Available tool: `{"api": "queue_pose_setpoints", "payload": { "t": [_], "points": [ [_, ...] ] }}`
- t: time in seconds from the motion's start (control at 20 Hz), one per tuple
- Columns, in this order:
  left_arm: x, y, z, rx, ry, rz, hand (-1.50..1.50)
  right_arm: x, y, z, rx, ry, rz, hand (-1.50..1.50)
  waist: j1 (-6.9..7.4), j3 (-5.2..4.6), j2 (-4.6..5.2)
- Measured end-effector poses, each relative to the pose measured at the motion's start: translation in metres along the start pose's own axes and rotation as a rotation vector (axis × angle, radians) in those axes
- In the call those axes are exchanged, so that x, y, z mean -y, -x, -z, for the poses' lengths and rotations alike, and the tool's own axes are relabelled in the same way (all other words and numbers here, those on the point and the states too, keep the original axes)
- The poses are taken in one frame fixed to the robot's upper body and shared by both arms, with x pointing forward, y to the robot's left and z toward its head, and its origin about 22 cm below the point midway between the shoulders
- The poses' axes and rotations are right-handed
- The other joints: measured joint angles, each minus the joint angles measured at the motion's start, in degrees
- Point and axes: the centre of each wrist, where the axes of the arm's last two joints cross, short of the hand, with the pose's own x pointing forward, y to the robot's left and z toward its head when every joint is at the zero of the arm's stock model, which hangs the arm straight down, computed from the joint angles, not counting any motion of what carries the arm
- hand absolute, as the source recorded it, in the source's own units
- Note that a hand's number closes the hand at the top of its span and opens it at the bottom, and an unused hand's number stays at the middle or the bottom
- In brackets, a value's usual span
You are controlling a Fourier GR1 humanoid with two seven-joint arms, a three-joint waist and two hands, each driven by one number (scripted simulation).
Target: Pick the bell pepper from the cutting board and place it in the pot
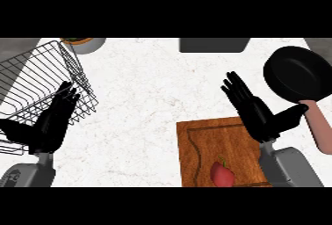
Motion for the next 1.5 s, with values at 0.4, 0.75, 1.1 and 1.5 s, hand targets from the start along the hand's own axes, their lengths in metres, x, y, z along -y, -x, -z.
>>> {"api": "queue_pose_setpoints", "payload": {
  "t": [0.4, 0.75, 1.1, 1.5],
  "points": [
    [0.025, -0.043, 0.003, 0.053, 0.022, 0.075, 0.00, -0.039, 0.001, 0.000, -0.046, -0.002, -0.405, -1.50, -0.35, -0.90, -1.70],
    [0.034, -0.046, -0.005, 0.020, 0.001, 0.061, 0.00, -0.036, -0.005, -0.039, 0.201, 0.147, -0.858, -1.50, -4.16, -0.36, -2.49],
    [0.037, -0.053, -0.011, -0.022, -0.010, 0.059, 0.00, -0.042, -0.033, -0.089, 0.135, 0.144, -1.158, -1.50, -4.82, -0.64, -2.31],
    [0.051, -0.056, -0.012, -0.028, 0.011, 0.048, 0.00, -0.077, -0.083, -0.127, -0.137, 0.089, -1.376, -1.50, -3.69, -0.81, -1.65]
  ]
}}
